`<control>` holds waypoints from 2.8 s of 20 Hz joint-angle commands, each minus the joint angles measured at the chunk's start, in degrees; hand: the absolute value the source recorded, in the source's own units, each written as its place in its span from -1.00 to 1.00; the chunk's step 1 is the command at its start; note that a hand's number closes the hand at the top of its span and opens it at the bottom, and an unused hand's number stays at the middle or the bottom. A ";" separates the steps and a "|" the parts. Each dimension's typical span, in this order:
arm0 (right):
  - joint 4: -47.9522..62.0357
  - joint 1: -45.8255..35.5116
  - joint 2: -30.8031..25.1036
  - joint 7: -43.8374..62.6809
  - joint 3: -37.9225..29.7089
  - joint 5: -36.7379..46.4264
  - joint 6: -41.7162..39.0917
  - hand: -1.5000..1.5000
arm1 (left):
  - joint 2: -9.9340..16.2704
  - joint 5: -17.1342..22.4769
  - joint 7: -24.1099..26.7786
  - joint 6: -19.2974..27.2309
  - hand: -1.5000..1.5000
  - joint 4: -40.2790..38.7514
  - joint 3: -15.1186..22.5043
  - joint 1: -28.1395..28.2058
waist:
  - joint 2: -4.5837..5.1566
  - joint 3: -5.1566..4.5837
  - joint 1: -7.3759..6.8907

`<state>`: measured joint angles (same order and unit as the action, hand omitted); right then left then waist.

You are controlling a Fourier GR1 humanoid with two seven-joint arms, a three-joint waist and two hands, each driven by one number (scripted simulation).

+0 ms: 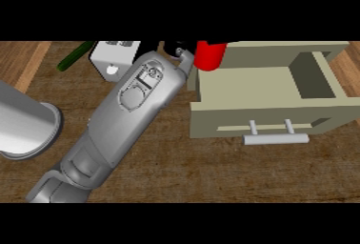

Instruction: Pick up the can, place it into the drawer and close the drawer

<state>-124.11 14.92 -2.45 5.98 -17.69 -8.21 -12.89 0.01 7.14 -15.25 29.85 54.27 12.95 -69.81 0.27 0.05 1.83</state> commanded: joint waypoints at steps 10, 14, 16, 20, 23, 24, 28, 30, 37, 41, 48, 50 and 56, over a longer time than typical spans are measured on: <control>0.17 -1.16 0.97 -0.20 1.96 2.02 -0.04 -1.00 | -0.01 9.85 7.02 2.01 1.00 -20.63 4.26 -13.43 | 0.45 0.05 1.60; 0.66 -3.59 0.82 1.50 1.50 2.02 1.54 -1.00 | -0.01 12.27 6.95 4.08 1.00 -23.40 7.12 -16.25 | 0.43 0.06 1.81; 2.91 -5.07 0.05 -0.25 1.41 3.91 1.52 -1.00 | 0.00 14.17 9.67 1.19 1.00 -25.11 7.23 -13.69 | 0.65 0.07 1.76; 2.09 -3.66 -0.35 0.33 0.36 1.09 0.34 -1.00 | -0.01 14.96 12.05 0.07 1.00 -29.46 7.23 -16.16 | 0.72 0.07 2.09; 1.26 -7.57 -0.89 3.43 1.18 2.12 2.22 -1.00 | 0.00 17.31 13.34 4.66 1.00 -27.65 13.10 -13.67 | 0.86 0.08 3.23; 3.56 -5.58 1.78 -0.11 4.56 5.32 1.81 -1.00 | -0.01 17.46 11.37 3.89 1.00 -30.09 11.63 -16.39 | 0.84 0.10 2.58; 2.24 -6.77 -0.23 2.26 3.38 3.02 0.87 -1.00 | -0.01 18.90 15.06 7.42 1.00 -29.84 16.02 -13.38 | 1.26 0.14 4.82; 2.94 -9.02 -1.67 3.85 1.43 0.91 1.03 -1.00 | -0.01 19.46 15.28 6.06 1.00 -30.20 17.14 -13.53 | 1.19 0.13 4.32; 2.24 -7.52 -0.70 2.13 2.71 2.54 0.94 -1.00 | -0.01 20.12 15.89 8.46 1.00 -33.52 19.88 -15.35 | 1.32 0.15 5.39; 4.13 -9.65 0.34 1.12 4.60 5.54 2.38 -1.00 | -0.01 21.88 14.84 9.15 -1.00 -32.92 21.60 -14.09 | 1.28 0.11 4.44; 3.66 -10.14 -0.41 2.25 4.00 4.48 2.09 -1.00 | 0.00 23.17 17.71 12.54 -1.00 -33.95 23.35 -11.58 | 1.64 0.12 5.39; 1.48 -9.15 -0.34 2.85 5.35 5.81 1.92 -1.00 | 0.00 23.77 18.13 13.93 -1.00 -34.81 22.58 -12.85 | 1.62 0.08 5.54; -1.21 -10.08 -1.46 3.03 5.24 6.37 1.83 -1.00 | -0.01 26.58 19.76 15.77 -1.00 -33.27 22.80 -11.26 | 1.60 0.05 6.04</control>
<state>-123.13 5.56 -2.92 8.43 -12.79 -3.04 -11.07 0.00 32.28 3.64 44.31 20.88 35.94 -81.22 1.93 0.15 7.94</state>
